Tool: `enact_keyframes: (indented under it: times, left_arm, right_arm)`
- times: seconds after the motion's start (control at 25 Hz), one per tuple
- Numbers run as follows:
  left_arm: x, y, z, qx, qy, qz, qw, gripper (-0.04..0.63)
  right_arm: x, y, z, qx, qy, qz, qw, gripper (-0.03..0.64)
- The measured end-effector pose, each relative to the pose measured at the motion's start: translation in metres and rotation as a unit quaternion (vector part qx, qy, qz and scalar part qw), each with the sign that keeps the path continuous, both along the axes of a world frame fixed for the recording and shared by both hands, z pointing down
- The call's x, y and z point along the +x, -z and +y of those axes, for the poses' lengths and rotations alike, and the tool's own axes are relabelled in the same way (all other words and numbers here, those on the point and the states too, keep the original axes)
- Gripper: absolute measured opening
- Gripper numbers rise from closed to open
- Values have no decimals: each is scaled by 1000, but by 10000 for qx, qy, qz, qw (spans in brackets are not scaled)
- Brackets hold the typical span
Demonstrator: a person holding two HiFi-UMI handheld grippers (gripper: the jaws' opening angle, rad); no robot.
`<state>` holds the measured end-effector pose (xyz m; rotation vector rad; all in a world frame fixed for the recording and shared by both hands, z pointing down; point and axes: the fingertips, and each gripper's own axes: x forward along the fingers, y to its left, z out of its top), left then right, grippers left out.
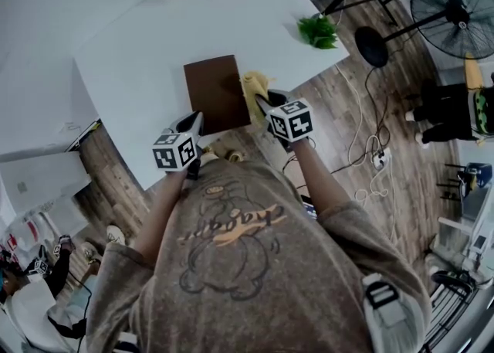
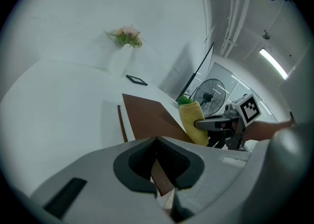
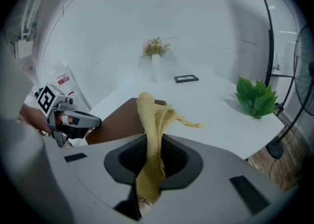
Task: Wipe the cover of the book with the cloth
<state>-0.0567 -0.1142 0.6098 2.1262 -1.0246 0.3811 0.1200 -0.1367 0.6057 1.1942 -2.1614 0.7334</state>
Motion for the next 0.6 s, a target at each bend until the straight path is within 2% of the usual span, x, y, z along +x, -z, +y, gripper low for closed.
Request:
enact_keyframes:
  times: [0.32,0.6]
  left_arm:
    - [-5,1,-8,-30,-62,72,10000,5]
    - [-19,2,-13,-43,43,64,10000,5]
  right_arm:
    - [-20,23,-79,361,395,236,9983,66]
    - [-53,17,-125,364,905,713,9927,66]
